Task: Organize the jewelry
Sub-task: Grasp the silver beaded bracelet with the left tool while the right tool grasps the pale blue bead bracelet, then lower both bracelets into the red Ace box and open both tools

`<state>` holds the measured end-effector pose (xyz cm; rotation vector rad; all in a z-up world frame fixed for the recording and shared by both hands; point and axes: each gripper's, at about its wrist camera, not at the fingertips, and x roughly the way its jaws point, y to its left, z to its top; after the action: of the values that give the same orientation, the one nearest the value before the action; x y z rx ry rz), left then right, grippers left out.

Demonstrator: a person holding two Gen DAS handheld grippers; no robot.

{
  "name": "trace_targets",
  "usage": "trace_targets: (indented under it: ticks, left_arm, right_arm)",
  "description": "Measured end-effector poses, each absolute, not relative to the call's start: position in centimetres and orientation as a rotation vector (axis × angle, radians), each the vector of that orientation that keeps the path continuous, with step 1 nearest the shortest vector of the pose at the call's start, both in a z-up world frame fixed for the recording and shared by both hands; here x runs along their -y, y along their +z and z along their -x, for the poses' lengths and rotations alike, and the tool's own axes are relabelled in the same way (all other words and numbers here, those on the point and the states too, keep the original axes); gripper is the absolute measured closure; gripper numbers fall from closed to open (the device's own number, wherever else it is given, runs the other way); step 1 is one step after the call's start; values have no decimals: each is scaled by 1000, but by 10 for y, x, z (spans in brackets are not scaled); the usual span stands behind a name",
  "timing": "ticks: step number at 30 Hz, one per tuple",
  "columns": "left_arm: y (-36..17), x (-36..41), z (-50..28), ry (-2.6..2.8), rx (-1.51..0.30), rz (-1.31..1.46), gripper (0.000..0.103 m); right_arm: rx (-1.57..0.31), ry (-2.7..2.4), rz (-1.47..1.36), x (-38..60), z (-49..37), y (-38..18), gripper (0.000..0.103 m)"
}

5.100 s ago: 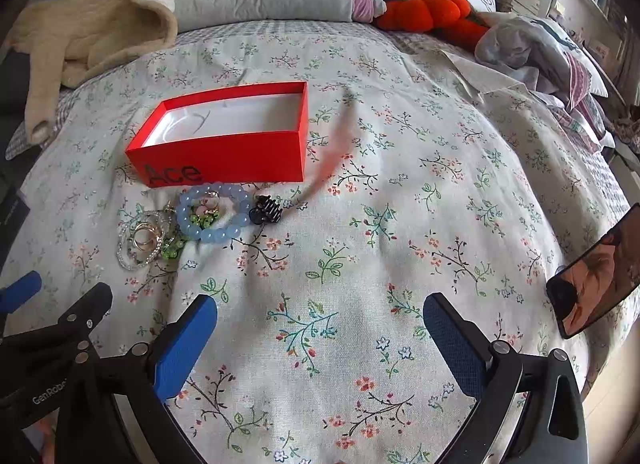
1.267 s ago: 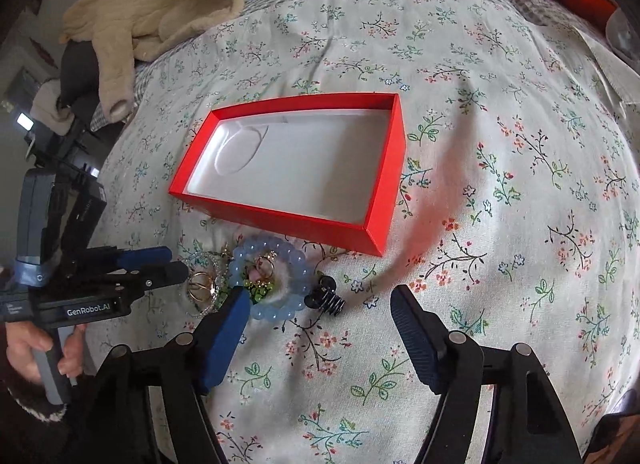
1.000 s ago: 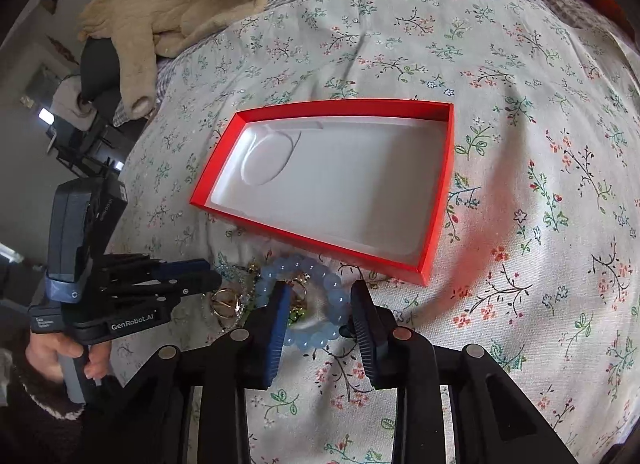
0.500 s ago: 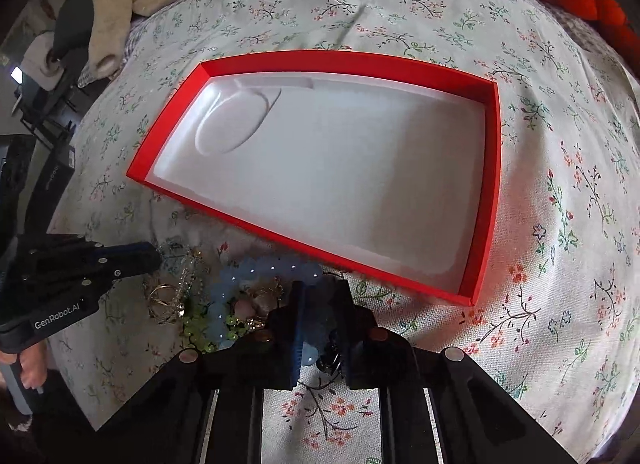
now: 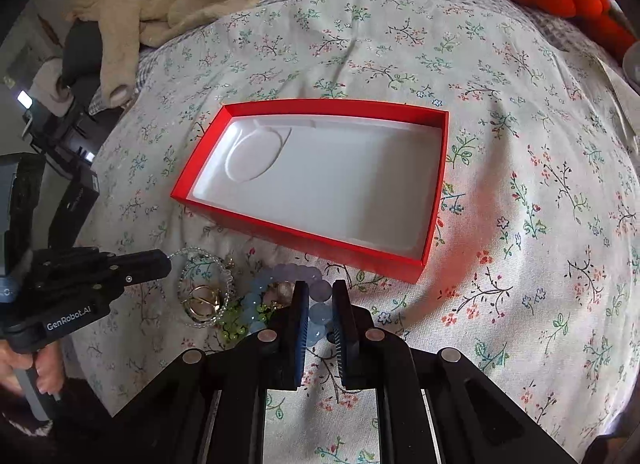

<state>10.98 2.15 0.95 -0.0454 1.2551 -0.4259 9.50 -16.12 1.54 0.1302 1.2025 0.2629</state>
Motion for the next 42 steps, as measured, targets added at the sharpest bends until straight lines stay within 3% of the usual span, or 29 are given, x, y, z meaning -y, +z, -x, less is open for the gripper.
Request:
trace_targets:
  ticks: [19, 26, 42]
  left_arm:
    - [76, 11, -124, -522, -1029, 216, 99]
    - [68, 24, -141, -537, -1028, 291, 98]
    - [28, 26, -162, -327, -1060, 70, 98]
  right_arm:
    - [-963, 249, -259, 171, -103, 95, 91]
    - [-951, 243, -294, 171, -120, 90, 91]
    - [-1057, 153, -241, 187, -137, 38, 91]
